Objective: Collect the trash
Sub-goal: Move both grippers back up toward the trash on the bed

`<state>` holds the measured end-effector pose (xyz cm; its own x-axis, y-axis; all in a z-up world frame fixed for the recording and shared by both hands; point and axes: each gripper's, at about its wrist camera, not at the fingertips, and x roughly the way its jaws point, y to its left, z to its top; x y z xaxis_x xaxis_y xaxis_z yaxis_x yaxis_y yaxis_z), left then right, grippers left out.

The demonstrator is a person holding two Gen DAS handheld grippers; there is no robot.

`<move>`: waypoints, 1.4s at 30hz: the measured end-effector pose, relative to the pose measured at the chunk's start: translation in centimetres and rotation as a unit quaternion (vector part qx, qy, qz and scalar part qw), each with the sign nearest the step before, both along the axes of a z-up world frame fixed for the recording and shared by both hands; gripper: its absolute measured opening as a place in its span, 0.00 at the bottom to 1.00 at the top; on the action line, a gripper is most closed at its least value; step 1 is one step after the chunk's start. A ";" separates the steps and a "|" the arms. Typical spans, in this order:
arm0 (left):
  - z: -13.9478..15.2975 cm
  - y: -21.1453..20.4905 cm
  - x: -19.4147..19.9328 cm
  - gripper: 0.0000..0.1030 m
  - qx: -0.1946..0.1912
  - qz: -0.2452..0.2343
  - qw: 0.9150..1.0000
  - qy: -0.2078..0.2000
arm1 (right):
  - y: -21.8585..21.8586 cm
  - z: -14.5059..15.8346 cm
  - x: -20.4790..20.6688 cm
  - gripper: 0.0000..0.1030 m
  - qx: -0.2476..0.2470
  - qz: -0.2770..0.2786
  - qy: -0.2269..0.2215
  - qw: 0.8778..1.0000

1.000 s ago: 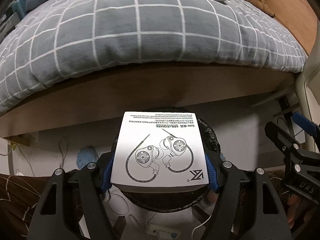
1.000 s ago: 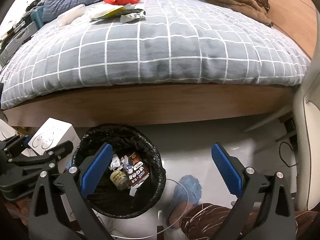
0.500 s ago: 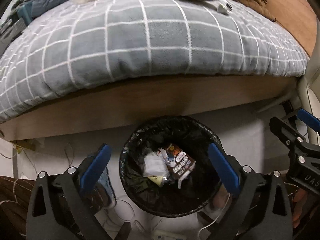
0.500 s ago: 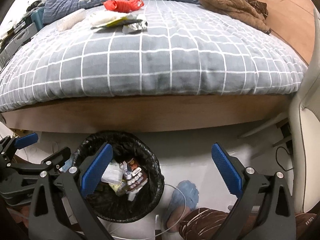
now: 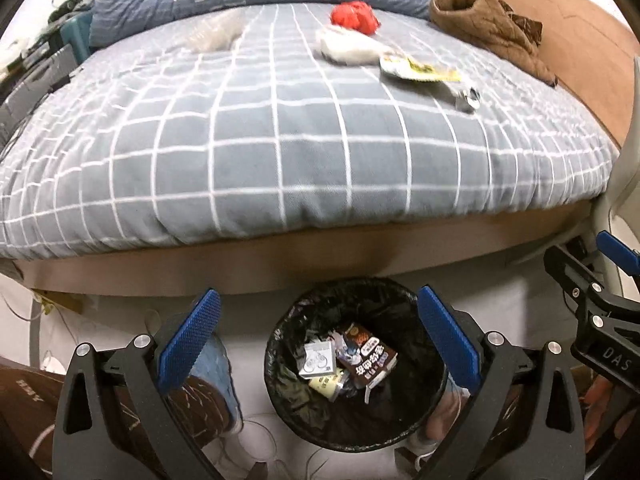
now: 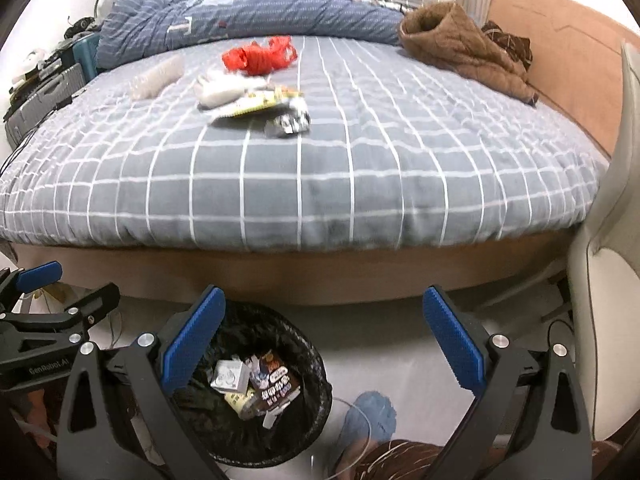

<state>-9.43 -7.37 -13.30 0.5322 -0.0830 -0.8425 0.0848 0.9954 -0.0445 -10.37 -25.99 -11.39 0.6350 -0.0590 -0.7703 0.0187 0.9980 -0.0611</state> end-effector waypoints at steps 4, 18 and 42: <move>1.5 0.6 0.5 0.94 -0.001 0.006 1.000 -0.015 | 0.3 1.4 0.6 0.93 0.002 0.003 -0.016 1.000; 5.2 3.5 2.7 0.94 -0.025 0.024 0.997 -0.066 | 2.5 5.1 2.9 0.93 -0.007 0.025 -0.087 0.996; 5.6 8.2 14.7 0.94 -0.018 0.060 0.996 -0.066 | 6.0 5.1 12.1 0.93 0.011 0.056 -0.084 0.995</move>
